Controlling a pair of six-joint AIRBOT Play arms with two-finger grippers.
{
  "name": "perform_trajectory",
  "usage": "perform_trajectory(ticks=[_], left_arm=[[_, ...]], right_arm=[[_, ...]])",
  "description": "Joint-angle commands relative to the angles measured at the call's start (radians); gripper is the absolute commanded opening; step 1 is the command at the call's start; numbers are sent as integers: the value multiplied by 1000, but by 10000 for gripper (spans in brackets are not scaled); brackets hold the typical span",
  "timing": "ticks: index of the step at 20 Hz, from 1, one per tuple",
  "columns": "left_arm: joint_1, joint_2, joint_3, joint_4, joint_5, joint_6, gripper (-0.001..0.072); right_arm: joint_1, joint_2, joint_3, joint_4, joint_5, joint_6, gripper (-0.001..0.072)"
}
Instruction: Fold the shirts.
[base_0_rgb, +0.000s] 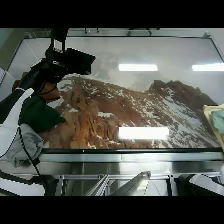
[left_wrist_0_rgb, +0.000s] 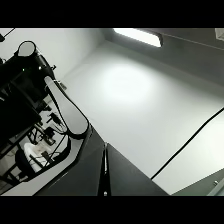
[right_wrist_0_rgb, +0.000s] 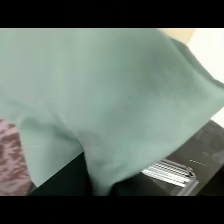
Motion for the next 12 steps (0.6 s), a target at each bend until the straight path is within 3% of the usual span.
perform_trajectory(ticks=[1,2,3,4,5,6,9,12], left_arm=[[-2,-1,0,-1,-5,2,5],[-2,-1,0,-1,-4,2,5],[-2,-1,0,-1,-4,2,4],[-2,-1,0,-2,-4,2,4],[-2,-1,0,-2,-4,2,4],[-2,-1,0,-1,-4,2,5],[-2,-1,0,-2,-4,1,4],[-2,-1,0,-11,-5,1,4]], right_arm=[[-21,2,-121,-166,-86,-32,25],[-28,2,-146,-167,-99,-27,26],[-39,2,-168,-167,-99,-3,74],[-53,1,-187,-167,-89,32,343],[-63,-1,-194,-172,-66,50,678],[-71,-3,-193,-177,-42,46,707],[-77,4,-180,-161,-46,43,706],[-61,44,-170,6,-153,43,702]])
